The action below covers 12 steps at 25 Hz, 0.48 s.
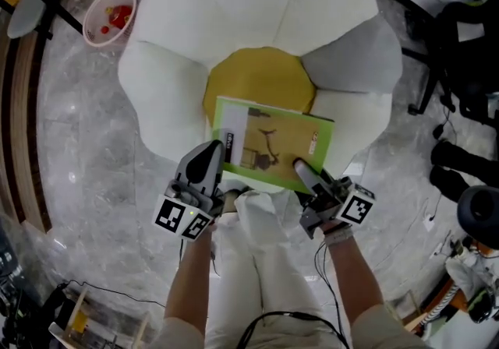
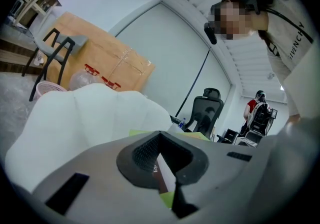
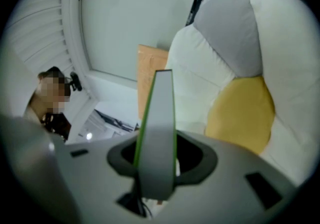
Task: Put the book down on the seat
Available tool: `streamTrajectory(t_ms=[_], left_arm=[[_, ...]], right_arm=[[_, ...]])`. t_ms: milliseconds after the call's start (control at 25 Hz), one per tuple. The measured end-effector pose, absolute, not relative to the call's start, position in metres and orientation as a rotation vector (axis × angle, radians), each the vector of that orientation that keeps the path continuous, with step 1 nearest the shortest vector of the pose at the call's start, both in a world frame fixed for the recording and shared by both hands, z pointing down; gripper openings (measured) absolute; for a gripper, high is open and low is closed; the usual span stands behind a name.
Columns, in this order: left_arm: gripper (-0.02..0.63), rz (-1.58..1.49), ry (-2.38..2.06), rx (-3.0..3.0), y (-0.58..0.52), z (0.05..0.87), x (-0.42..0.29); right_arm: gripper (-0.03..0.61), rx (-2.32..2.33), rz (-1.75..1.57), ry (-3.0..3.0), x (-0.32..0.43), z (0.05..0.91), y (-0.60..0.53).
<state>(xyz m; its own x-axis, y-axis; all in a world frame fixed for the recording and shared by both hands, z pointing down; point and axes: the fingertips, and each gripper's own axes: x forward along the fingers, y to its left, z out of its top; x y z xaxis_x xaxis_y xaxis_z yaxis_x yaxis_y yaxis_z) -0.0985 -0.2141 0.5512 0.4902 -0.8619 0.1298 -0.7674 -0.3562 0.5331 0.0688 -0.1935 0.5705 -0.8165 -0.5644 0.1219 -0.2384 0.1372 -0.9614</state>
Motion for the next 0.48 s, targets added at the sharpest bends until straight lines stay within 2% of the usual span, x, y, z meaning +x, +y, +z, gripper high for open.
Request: streamTrajectory(t_ms=[480], left_arm=[[0.023, -0.253, -1.327, 2.197, -0.223, 0.601, -0.095]], right_arm=[[0.147, -0.768, -1.737, 2.183, 0.065, 0.621, -0.206]])
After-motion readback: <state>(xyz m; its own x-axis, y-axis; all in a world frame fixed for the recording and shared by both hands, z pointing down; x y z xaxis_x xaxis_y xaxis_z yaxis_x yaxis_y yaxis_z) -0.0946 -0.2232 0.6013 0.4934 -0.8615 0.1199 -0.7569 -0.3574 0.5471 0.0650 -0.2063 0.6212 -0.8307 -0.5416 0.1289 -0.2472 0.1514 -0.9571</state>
